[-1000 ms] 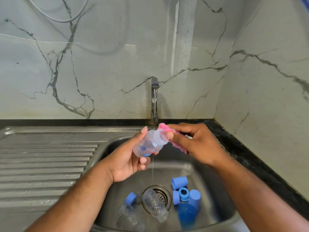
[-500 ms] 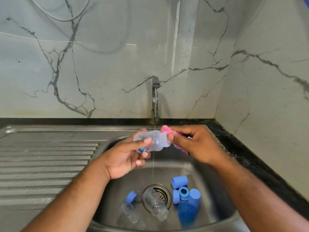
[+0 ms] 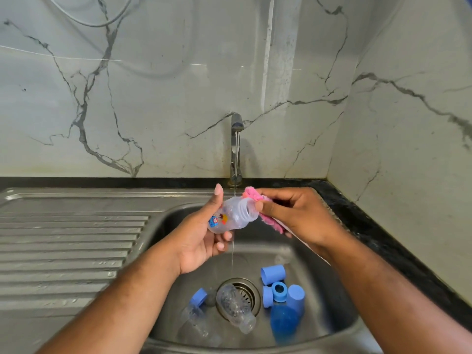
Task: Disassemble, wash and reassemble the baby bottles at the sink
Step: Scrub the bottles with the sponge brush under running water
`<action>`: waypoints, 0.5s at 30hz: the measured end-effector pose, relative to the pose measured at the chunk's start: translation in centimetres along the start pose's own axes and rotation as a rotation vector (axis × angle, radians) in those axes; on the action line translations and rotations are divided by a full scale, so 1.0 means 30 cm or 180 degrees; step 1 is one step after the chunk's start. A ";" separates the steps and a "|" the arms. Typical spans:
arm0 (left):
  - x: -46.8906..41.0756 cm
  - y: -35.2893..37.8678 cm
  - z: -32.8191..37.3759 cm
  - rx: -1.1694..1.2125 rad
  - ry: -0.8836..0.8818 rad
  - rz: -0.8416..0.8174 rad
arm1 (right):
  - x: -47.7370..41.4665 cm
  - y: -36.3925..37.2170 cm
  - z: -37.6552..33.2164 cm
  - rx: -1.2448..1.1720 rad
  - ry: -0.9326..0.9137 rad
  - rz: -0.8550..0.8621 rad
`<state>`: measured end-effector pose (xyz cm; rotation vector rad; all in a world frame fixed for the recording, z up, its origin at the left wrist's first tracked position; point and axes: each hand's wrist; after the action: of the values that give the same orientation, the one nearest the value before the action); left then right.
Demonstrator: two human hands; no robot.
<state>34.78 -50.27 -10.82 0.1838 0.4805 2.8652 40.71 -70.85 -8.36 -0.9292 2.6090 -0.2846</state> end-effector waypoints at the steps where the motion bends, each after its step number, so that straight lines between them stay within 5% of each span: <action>1: 0.004 -0.006 0.006 0.0102 0.0129 -0.0096 | -0.002 0.000 0.004 -0.0032 0.0045 0.0021; 6: 0.008 -0.029 0.009 0.0276 0.0443 -0.0441 | -0.004 0.004 0.007 -0.0263 0.0035 0.0038; 15: 0.017 0.035 -0.019 0.0316 -0.0426 -0.0335 | 0.005 0.007 -0.018 0.0012 -0.0626 -0.0405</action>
<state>33.97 -51.28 -10.96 0.3539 0.5875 2.7068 40.28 -70.75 -7.97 -1.0671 2.3749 -0.2186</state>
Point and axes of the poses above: each hand's wrist, its own x-axis away from the middle knuckle, its own y-axis out of the palm, z = x × y, and after that the axes turned 12 degrees about -z, right-handed
